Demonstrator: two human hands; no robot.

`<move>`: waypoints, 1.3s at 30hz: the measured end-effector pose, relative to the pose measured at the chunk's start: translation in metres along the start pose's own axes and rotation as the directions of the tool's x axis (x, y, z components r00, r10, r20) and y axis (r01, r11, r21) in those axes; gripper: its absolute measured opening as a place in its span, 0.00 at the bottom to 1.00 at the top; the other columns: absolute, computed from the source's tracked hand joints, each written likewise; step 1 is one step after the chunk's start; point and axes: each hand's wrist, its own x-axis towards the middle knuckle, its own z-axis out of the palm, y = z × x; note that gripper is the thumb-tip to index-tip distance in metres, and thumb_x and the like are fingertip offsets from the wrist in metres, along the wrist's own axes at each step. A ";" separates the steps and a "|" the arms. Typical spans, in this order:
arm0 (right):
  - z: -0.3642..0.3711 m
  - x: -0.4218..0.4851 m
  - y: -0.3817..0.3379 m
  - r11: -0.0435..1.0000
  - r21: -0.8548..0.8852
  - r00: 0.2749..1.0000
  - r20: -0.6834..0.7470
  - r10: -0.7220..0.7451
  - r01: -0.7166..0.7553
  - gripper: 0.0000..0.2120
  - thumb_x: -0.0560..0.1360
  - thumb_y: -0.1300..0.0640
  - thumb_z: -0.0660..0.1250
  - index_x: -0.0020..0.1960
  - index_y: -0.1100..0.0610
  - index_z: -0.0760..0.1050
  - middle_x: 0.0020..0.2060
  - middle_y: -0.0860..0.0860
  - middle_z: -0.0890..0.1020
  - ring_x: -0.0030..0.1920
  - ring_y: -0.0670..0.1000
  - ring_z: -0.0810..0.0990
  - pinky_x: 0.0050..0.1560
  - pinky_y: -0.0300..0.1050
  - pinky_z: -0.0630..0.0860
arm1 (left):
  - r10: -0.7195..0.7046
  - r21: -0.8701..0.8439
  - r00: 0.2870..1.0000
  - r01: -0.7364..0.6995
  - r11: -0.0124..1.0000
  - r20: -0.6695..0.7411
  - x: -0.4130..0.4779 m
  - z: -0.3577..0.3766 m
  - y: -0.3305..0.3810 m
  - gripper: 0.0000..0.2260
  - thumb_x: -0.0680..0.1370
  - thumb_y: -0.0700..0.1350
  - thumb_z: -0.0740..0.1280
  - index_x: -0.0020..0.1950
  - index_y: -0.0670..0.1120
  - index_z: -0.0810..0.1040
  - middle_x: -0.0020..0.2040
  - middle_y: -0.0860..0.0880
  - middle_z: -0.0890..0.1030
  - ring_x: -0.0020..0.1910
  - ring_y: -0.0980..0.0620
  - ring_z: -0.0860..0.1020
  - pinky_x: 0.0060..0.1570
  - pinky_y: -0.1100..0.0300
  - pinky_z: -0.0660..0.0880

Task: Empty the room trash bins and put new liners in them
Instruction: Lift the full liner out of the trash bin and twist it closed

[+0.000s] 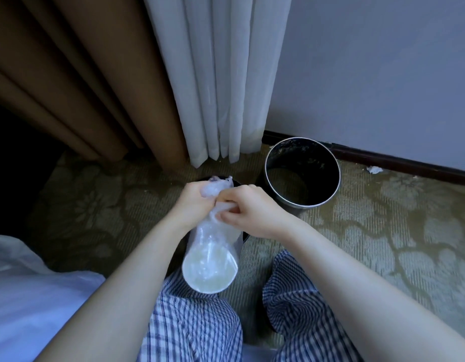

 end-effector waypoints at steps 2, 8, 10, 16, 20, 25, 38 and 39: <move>0.000 0.001 0.000 0.997 0.079 0.997 -0.071 -0.011 0.016 0.10 0.71 0.60 0.67 0.33 0.57 0.69 0.26 0.48 0.68 0.31 0.51 0.67 0.35 0.45 0.64 | -0.097 -0.375 0.986 0.142 0.916 0.138 -0.006 -0.003 0.004 0.10 0.76 0.45 0.68 0.53 0.40 0.80 0.43 0.46 0.84 0.41 0.51 0.81 0.42 0.63 0.78; 0.003 0.004 0.009 0.988 0.155 0.985 -0.170 0.006 0.021 0.05 0.72 0.62 0.66 0.38 0.61 0.75 0.28 0.51 0.73 0.31 0.49 0.69 0.34 0.43 0.64 | -0.174 -0.294 0.944 0.257 0.921 0.279 0.006 -0.015 -0.004 0.13 0.82 0.48 0.56 0.50 0.45 0.79 0.38 0.51 0.84 0.49 0.49 0.80 0.47 0.63 0.76; 0.003 0.004 0.014 0.986 0.167 0.990 -0.144 0.002 0.023 0.05 0.74 0.62 0.65 0.40 0.57 0.75 0.30 0.48 0.73 0.33 0.48 0.70 0.35 0.44 0.66 | -0.080 -0.215 0.939 0.159 0.964 0.334 0.000 -0.013 -0.005 0.10 0.80 0.41 0.58 0.49 0.45 0.79 0.38 0.51 0.84 0.43 0.55 0.81 0.43 0.66 0.77; 0.004 0.003 0.019 0.965 0.260 1.000 -0.025 -0.006 0.013 0.10 0.73 0.65 0.61 0.47 0.56 0.79 0.39 0.49 0.80 0.41 0.48 0.76 0.44 0.44 0.73 | -0.010 -0.067 0.917 0.040 0.997 0.400 -0.008 -0.013 -0.008 0.07 0.77 0.34 0.64 0.48 0.43 0.79 0.37 0.52 0.82 0.37 0.61 0.79 0.40 0.67 0.75; 0.009 0.006 0.014 0.954 0.295 0.975 -0.221 0.004 0.063 0.10 0.72 0.65 0.63 0.48 0.57 0.81 0.42 0.52 0.80 0.45 0.48 0.77 0.46 0.39 0.72 | 0.045 0.002 0.972 -0.047 0.999 0.232 -0.008 -0.006 -0.003 0.05 0.73 0.36 0.69 0.47 0.41 0.81 0.39 0.44 0.77 0.38 0.56 0.75 0.38 0.65 0.71; 0.010 0.013 0.022 0.967 0.235 0.956 -0.248 0.159 -0.100 0.11 0.72 0.56 0.63 0.51 0.53 0.80 0.44 0.48 0.78 0.46 0.49 0.76 0.48 0.44 0.72 | 0.025 -0.080 0.990 -0.014 0.997 0.137 -0.009 -0.005 0.003 0.22 0.70 0.48 0.63 0.56 0.34 0.78 0.44 0.39 0.77 0.43 0.47 0.75 0.45 0.54 0.69; 0.006 0.013 0.017 0.312 0.946 0.852 -0.092 0.516 -0.087 0.08 0.78 0.67 0.60 0.49 0.64 0.77 0.43 0.61 0.81 0.46 0.54 0.81 0.50 0.49 0.78 | 0.009 -0.073 0.998 -0.013 0.997 -0.060 0.002 0.013 0.008 0.10 0.79 0.44 0.63 0.43 0.38 0.77 0.40 0.43 0.76 0.41 0.49 0.74 0.44 0.55 0.69; 0.004 0.012 0.016 0.183 0.982 0.868 -0.052 0.495 -0.046 0.08 0.78 0.67 0.59 0.52 0.67 0.76 0.44 0.62 0.81 0.46 0.55 0.81 0.49 0.49 0.79 | 0.031 -0.041 0.997 -0.034 0.999 -0.072 0.003 0.013 0.007 0.10 0.78 0.44 0.63 0.45 0.36 0.76 0.41 0.43 0.75 0.42 0.49 0.73 0.44 0.55 0.69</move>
